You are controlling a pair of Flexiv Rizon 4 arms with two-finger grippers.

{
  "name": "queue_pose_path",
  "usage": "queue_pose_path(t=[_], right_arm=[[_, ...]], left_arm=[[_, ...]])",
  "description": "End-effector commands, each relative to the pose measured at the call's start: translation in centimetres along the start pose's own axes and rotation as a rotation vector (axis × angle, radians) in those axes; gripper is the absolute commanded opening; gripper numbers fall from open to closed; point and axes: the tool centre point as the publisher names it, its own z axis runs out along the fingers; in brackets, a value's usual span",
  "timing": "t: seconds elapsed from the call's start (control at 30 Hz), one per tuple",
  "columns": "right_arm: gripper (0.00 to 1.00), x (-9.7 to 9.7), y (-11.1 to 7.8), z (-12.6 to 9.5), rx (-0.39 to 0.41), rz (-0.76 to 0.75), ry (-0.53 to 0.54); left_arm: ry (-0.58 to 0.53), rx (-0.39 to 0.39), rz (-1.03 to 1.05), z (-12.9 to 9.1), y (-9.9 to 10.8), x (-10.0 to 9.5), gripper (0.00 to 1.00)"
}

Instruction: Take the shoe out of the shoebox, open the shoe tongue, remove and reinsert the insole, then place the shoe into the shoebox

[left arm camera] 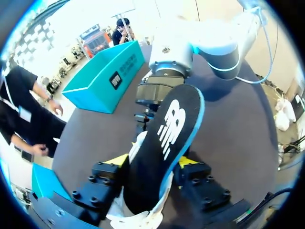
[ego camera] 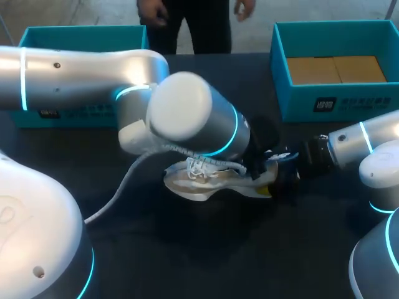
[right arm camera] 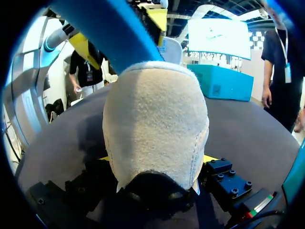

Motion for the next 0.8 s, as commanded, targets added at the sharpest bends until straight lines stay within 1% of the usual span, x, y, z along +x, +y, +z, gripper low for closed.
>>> queue_pose_path(t=[0.03, 0.13, 0.23, 0.4, 0.5, 0.57, 0.67, 0.8], right_arm=[[0.00, -0.01, 0.07, 0.12, 0.004, 0.001, -0.001], [0.00, -0.01, 0.07, 0.12, 0.004, 0.001, -0.001], [0.00, -0.01, 0.07, 0.12, 0.004, 0.001, -0.001], [0.00, -0.01, 0.07, 0.12, 0.004, 0.001, -0.001], [0.00, -0.01, 0.07, 0.12, 0.004, 0.001, -0.001], [0.00, -0.01, 0.07, 0.12, 0.004, 0.001, -0.001], [0.00, -0.01, 0.07, 0.12, 0.004, 0.001, -0.001], [0.00, -0.01, 0.07, 0.12, 0.004, 0.001, -0.001]], left_arm=[[-0.071, 0.015, -0.004, -0.46, 0.65, 0.79, 0.85], [-0.108, 0.039, 0.004, -0.49, 0.62, 0.75, 0.84], [-0.141, 0.056, 0.019, -0.68, 0.45, 0.67, 0.78], [-0.173, 0.091, 0.067, -0.81, 0.21, 0.62, 0.74], [-0.192, 0.117, 0.094, -0.82, 0.13, 0.84, 0.64], [-0.208, 0.146, 0.114, -0.73, 0.12, 0.97, 0.60], [-0.217, 0.150, 0.128, -0.41, 0.17, 1.10, 0.60], [-0.234, 0.163, 0.144, -0.03, 0.27, 1.24, 0.54]])
